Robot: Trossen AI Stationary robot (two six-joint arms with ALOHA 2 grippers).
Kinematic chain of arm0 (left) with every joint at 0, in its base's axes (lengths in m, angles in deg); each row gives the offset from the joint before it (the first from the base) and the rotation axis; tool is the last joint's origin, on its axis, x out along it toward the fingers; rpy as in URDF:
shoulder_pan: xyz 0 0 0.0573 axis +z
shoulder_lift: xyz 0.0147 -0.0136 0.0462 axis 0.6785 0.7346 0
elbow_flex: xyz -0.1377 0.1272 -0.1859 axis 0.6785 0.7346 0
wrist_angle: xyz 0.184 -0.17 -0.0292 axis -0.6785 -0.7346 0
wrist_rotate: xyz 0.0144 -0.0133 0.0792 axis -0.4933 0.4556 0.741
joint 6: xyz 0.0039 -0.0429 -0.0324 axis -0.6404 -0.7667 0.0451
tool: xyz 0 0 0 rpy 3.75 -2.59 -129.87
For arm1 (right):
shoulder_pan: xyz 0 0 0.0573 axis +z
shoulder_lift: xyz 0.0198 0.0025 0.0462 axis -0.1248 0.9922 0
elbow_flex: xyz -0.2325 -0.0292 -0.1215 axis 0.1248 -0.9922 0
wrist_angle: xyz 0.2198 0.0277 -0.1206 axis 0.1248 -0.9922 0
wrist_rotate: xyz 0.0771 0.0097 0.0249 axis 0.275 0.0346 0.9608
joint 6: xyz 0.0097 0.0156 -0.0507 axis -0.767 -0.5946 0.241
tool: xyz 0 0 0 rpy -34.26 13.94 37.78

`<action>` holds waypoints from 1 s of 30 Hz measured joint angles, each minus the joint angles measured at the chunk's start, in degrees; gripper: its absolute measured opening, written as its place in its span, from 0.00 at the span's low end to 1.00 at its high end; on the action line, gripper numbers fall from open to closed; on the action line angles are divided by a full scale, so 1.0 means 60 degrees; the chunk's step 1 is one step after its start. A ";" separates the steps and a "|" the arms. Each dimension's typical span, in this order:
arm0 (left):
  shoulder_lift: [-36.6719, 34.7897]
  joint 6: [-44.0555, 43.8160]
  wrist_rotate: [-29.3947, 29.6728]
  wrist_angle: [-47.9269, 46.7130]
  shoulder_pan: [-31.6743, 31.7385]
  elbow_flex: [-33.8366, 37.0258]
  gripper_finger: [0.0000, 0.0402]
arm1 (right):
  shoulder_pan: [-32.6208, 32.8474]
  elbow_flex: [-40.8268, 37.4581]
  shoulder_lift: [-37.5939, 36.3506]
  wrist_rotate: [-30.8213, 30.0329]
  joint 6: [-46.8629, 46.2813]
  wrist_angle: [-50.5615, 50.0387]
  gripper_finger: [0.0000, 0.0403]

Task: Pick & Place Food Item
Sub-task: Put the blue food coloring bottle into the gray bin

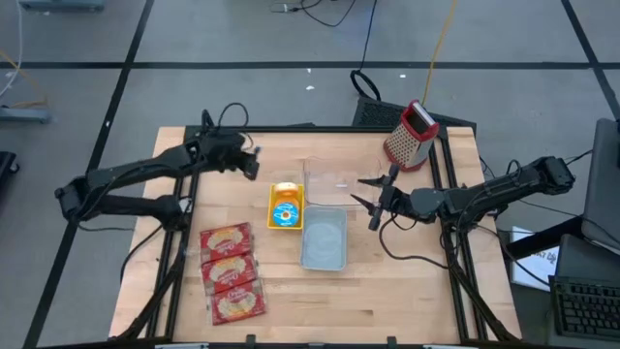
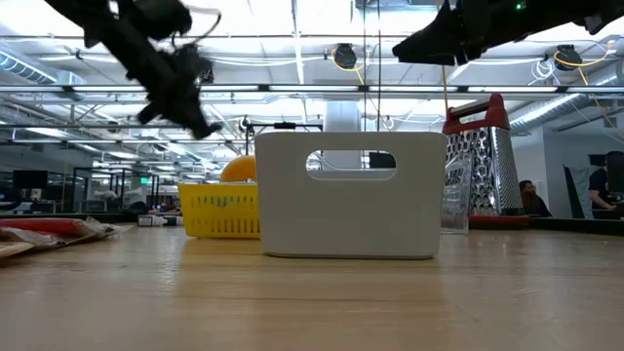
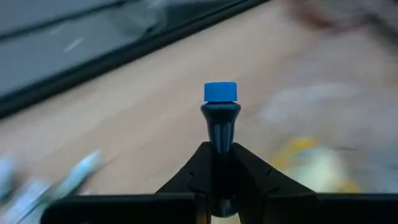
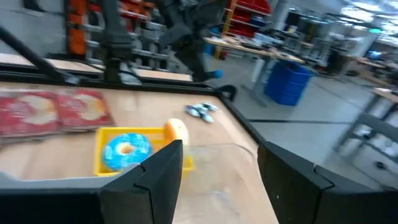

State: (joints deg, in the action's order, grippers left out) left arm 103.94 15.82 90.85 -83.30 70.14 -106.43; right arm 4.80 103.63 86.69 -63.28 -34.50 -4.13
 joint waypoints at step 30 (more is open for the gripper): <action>0.4408 0.3042 -0.1045 0.8996 -0.4905 -0.0572 0.09 | -0.0750 -0.0157 0.2995 0.3634 -0.1270 0.5926 0.49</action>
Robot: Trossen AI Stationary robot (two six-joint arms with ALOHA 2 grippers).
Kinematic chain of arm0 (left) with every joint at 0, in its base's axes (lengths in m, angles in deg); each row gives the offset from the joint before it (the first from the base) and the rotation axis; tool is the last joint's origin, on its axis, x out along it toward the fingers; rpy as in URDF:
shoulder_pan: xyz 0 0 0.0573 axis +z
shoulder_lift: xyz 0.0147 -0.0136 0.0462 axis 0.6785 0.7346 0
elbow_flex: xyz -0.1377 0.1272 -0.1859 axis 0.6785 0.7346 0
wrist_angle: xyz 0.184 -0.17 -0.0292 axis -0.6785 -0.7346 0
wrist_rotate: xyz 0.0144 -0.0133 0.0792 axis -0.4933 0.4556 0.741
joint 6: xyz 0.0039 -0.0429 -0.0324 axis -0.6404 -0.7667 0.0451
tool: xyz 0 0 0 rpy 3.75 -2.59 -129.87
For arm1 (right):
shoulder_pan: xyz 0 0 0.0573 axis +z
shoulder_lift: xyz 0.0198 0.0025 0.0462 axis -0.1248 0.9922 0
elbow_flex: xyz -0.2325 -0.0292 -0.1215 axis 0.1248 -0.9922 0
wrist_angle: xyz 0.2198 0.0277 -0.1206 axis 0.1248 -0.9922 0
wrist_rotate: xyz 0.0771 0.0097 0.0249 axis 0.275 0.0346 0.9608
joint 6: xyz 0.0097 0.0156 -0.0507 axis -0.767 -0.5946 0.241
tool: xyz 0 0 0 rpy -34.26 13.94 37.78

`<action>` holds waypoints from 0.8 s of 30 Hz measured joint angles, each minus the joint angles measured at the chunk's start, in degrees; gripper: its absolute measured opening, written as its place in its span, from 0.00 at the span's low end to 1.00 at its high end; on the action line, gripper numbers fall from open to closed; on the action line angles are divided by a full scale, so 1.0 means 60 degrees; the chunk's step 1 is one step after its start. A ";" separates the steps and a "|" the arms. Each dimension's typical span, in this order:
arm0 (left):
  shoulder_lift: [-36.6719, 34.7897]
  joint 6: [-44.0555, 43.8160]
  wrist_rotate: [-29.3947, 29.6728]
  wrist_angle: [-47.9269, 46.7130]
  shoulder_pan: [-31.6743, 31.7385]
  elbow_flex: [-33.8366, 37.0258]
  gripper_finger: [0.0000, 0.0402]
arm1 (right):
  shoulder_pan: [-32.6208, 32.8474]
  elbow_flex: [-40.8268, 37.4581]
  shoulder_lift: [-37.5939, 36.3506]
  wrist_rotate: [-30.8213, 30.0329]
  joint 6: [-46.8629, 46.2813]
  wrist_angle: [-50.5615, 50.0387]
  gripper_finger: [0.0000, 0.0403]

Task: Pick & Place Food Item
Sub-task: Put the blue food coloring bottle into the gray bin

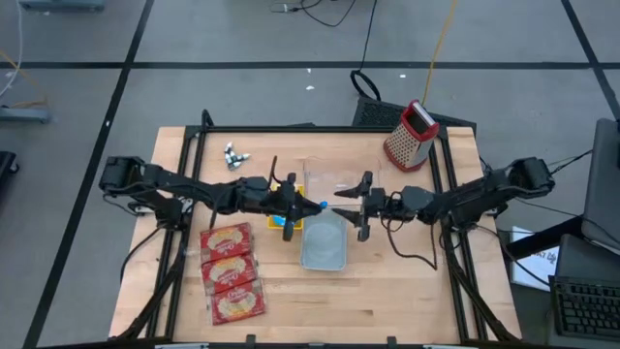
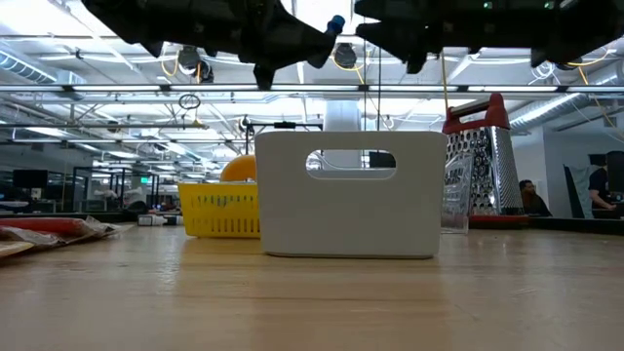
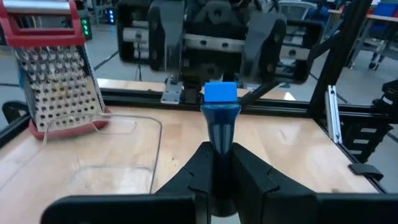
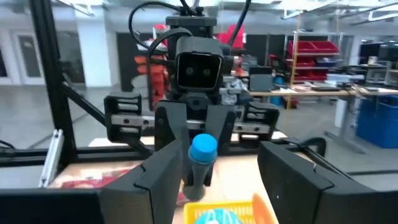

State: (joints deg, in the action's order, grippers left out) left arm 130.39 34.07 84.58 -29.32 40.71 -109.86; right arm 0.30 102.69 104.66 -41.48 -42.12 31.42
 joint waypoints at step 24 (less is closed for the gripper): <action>-0.0014 0.0006 -0.0011 -0.0076 0.0156 0.0000 0.09 | -0.0485 0.0674 0.1511 0.1253 -0.0693 0.0879 0.48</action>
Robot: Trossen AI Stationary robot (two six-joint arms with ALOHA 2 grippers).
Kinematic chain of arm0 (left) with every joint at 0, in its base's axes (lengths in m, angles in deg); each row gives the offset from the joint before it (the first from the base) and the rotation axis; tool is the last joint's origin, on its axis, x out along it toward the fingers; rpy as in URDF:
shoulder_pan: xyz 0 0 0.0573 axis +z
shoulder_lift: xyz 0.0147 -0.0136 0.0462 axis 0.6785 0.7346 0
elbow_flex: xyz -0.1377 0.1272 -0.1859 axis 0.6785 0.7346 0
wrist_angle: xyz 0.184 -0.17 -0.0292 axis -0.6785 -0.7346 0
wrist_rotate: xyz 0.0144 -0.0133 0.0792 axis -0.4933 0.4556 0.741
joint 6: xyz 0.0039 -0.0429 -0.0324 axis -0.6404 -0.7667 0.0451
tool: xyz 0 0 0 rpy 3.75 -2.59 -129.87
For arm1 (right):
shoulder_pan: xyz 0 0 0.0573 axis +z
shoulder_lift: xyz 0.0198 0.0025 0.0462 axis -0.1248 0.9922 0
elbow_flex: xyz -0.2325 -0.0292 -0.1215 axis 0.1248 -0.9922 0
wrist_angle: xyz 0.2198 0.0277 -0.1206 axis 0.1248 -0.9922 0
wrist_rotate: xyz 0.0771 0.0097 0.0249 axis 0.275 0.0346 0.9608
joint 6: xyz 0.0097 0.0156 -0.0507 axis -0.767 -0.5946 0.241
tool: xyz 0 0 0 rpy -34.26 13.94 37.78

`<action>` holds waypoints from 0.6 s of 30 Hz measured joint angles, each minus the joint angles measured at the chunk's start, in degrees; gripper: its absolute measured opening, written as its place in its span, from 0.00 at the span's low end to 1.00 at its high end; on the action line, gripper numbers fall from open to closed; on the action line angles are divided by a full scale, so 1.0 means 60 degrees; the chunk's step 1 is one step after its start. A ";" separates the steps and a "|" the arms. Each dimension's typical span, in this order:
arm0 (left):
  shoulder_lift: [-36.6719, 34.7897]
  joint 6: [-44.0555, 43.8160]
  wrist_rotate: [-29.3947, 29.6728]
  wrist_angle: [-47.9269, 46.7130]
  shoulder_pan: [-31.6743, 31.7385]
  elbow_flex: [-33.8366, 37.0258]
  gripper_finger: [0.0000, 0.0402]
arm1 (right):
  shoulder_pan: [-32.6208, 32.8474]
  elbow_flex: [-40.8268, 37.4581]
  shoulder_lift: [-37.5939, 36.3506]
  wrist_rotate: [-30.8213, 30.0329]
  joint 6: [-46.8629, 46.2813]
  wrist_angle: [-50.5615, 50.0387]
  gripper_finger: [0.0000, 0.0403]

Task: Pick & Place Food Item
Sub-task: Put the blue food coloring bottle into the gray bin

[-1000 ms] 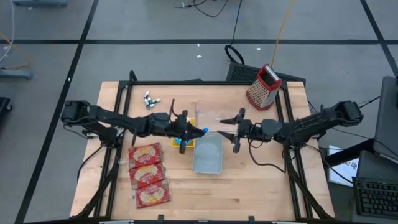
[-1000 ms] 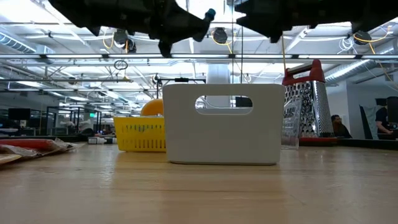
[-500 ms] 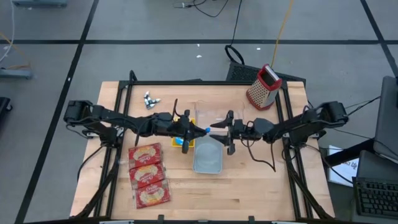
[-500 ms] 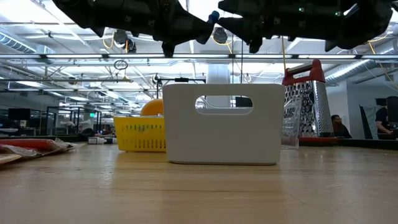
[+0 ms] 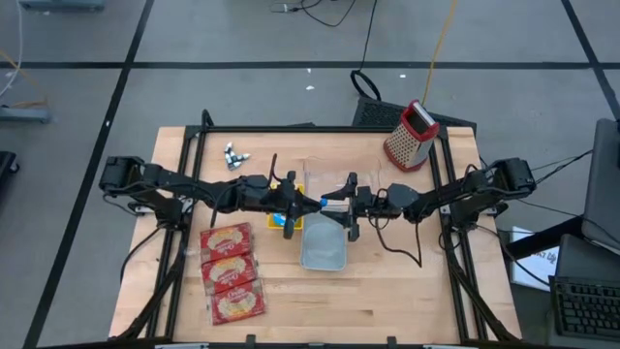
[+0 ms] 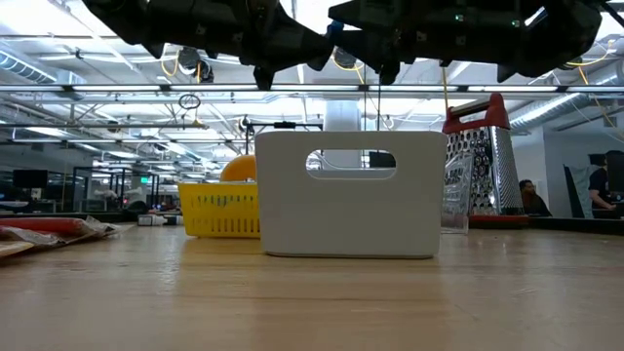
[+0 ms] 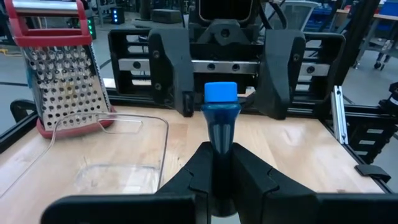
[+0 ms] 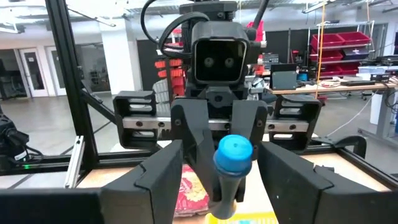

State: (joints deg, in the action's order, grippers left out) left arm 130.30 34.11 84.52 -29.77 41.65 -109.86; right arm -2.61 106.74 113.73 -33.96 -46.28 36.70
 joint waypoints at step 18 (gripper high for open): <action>0.0000 -0.0018 -0.0011 -0.0004 -0.0011 0.0000 0.09 | -0.0076 -0.0004 0.0000 -0.0011 0.0124 -0.0249 0.16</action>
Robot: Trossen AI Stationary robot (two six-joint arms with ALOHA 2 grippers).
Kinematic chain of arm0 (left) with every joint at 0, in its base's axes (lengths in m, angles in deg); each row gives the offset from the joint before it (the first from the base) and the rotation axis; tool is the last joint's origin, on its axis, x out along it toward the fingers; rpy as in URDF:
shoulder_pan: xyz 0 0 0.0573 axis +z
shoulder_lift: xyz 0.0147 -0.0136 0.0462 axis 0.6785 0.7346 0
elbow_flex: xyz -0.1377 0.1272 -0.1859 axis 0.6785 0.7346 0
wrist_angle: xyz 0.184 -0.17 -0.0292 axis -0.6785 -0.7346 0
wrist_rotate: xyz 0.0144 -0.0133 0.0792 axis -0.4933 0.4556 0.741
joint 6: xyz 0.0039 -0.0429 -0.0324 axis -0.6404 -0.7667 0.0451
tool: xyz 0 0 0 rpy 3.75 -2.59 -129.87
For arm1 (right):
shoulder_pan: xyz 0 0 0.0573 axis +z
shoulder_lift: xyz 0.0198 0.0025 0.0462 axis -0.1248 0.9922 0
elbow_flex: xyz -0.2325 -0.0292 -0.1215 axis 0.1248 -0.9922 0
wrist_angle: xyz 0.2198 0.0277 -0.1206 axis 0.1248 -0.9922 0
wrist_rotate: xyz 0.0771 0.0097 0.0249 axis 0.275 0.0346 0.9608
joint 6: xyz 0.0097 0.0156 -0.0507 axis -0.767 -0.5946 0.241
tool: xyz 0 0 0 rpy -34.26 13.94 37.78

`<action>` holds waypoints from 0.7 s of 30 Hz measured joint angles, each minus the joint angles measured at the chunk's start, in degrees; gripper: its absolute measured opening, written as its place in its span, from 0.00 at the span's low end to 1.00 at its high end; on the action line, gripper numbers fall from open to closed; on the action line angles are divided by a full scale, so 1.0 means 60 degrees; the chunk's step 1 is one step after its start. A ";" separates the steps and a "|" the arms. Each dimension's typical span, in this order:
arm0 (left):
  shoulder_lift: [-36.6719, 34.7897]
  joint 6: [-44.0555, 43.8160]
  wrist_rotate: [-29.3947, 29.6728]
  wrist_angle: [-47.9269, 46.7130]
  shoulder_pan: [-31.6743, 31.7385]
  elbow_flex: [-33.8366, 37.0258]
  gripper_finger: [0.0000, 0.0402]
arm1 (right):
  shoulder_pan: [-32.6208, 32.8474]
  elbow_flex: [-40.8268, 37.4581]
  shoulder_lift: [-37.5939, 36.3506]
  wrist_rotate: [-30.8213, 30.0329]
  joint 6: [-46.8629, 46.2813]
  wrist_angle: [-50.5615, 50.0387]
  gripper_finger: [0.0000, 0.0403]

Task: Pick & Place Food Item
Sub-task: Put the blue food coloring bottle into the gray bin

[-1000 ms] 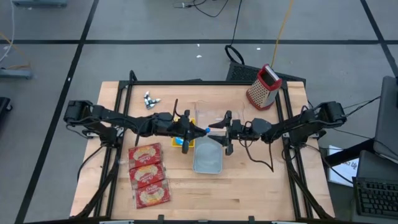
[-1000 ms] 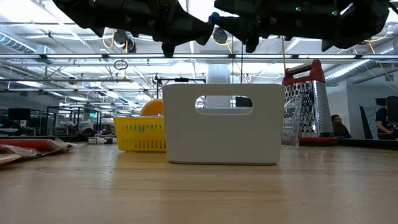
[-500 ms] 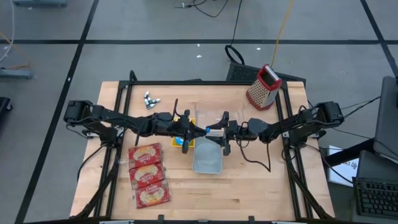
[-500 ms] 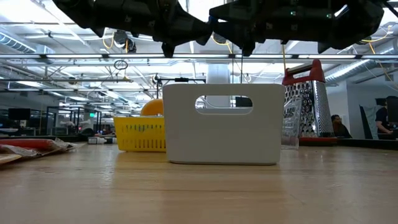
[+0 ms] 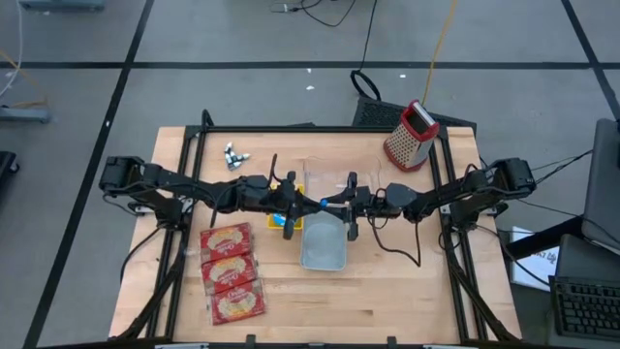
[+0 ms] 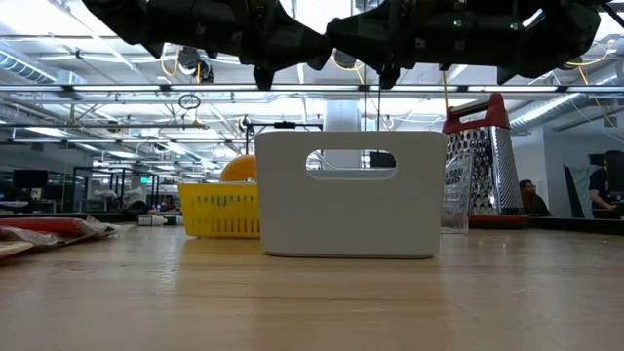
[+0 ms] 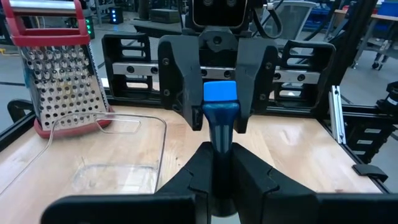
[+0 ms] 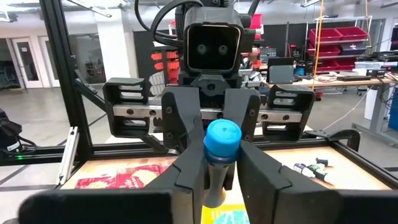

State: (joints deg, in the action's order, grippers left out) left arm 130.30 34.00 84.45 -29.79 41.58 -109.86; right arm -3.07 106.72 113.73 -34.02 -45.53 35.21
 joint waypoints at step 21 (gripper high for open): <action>-0.0004 -0.1071 -0.0259 -0.0155 -0.0164 0.0000 0.58 | 0.0017 0.0000 -0.0311 0.0023 0.0414 -0.0055 0.16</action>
State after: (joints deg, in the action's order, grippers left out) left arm 130.28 27.58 82.90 -30.72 40.60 -109.86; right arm -2.97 106.72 111.86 -33.89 -43.05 34.88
